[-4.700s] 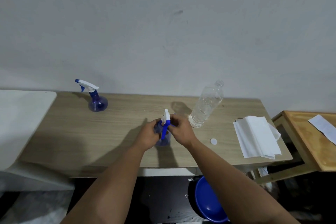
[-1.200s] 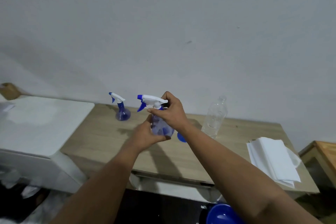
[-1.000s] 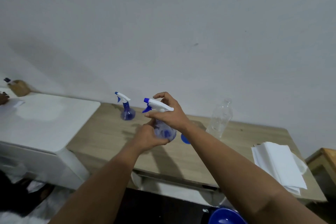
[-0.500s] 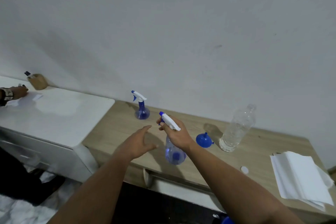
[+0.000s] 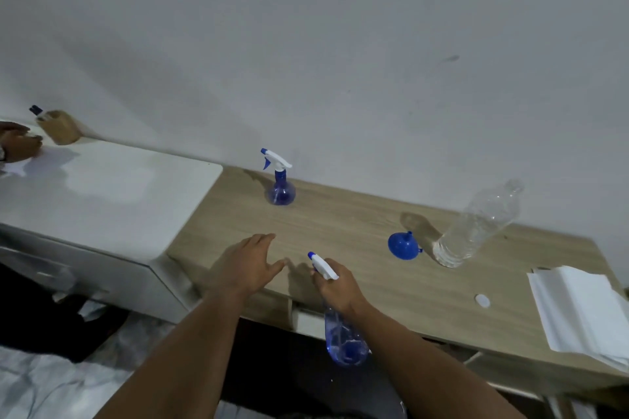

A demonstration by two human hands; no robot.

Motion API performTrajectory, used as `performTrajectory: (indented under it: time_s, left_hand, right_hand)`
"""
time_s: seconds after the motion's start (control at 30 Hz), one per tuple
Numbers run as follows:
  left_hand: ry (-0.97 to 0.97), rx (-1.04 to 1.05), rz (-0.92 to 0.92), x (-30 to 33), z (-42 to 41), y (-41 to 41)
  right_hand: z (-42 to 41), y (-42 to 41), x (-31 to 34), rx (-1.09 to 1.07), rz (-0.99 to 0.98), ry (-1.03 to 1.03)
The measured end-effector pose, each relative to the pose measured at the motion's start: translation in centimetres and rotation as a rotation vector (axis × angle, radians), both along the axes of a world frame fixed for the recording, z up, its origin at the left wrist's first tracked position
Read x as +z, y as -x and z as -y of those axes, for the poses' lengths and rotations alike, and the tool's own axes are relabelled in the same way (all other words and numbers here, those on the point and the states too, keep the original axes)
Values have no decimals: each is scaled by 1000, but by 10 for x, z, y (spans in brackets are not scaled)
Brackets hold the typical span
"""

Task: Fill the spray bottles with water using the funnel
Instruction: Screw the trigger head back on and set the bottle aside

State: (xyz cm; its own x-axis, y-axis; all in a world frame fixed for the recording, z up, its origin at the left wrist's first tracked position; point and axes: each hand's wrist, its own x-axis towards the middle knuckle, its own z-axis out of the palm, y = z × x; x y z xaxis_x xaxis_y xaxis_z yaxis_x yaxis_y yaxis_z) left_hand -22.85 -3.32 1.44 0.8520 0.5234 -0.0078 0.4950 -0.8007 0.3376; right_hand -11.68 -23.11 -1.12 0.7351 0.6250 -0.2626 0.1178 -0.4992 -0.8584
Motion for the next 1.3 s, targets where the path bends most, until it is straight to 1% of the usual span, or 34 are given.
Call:
performTrajectory:
  time_s: [0.1,0.17,0.4,0.57,0.87,0.97,1.07,1.3]
  left_hand:
    - [1,-24,1,-3,-6,-2]
    - [10,-34,-12,-4,-10,-3]
    - [34,-49,-22,-4,-20,-5]
    - [50,-51,-30,-2,-24,-9]
    - [58,-69,-24,-2,-23,-13]
    - [53,-67,-27,-2,-21,-13]
    - [56,-64,-25,-2,-22,-13]
    - [59,-56,-26,2,-22,-12]
  right_hand:
    - [-10,3,-5,-20,64,123]
    - [-15,4,-7,-46,60,157]
    - [-19,5,-7,-119,-14,126]
    - [-21,4,-1,-121,-7,211]
    - [-20,6,11,-107,-30,227]
    - [-19,7,18,-86,-13,280]
    - [-18,7,20,-111,-14,314]
    - [-18,0,23,-90,-2,271]
